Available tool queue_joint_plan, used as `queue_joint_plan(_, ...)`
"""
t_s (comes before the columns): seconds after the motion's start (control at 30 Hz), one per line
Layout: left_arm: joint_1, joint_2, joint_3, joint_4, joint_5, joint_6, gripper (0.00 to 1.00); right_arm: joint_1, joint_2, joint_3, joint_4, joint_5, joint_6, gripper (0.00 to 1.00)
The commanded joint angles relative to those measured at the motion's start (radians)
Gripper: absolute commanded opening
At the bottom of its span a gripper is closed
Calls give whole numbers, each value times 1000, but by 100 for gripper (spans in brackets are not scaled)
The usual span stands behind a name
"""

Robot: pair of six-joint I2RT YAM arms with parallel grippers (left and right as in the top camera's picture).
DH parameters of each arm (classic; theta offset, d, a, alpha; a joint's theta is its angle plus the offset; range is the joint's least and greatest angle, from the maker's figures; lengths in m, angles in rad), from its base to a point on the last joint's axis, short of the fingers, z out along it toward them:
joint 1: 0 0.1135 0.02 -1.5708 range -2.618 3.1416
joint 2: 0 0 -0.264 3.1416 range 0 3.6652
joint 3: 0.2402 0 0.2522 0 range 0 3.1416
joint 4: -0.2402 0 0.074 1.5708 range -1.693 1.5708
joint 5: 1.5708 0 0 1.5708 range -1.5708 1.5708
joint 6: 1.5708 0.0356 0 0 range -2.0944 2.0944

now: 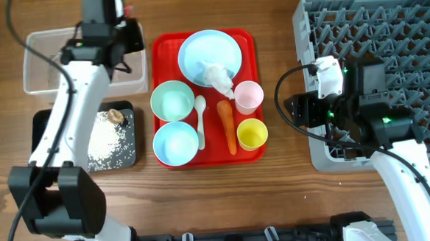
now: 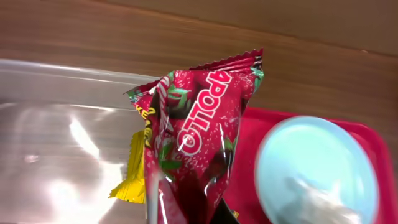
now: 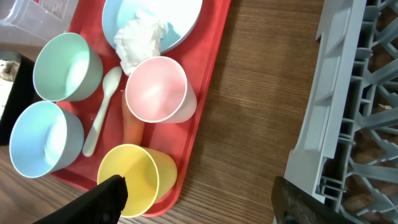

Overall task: Sort waste into correct bins and load items into the dishwasher rack
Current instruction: 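Drop the wrappers into the clear plastic bin with the left gripper, then grasp the white tissue on the plate with the left gripper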

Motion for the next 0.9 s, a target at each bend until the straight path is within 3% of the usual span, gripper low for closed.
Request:
queue_joint_plan(0.0, 59, 45, 1, -15, -19, 20, 15, 3, 4, 22, 3, 7, 4, 77)
queue_joint_plan(0.03, 70, 56, 1, -24, -19, 20, 45, 3, 4, 22, 3, 7, 4, 77)
queue_joint_plan(0.07, 77, 65, 1, -34, -19, 20, 69, 3, 4, 22, 3, 7, 5, 77)
queue_joint_plan(0.1, 81, 71, 1, -38, -19, 20, 83, 3, 4, 22, 3, 7, 5, 77)
queue_joint_plan(0.13, 81, 73, 1, -37, -19, 21, 91, 3, 4, 22, 4, 7, 4, 77)
queue_joint_plan(0.2, 80, 73, 1, -23, -19, 21, 97, 3, 4, 22, 6, 7, 5, 77)
queue_joint_plan(0.33, 79, 73, 1, -14, -10, 21, 94, 3, 4, 22, 5, 7, 5, 77)
queue_joint_plan(0.47, 47, 73, 1, 1, 127, 49, 90, 3, 4, 22, 9, 7, 5, 77)
queue_joint_plan(0.53, -16, 73, 1, 1, 187, 129, 93, 3, 4, 22, 10, 6, 5, 77)
queue_joint_plan(0.67, -171, 84, 1, 13, 179, 179, 95, 3, 4, 22, 10, 6, 8, 77)
queue_joint_plan(0.87, -293, 183, 1, 17, 176, 178, 87, 3, 4, 22, -3, 6, 12, 77)
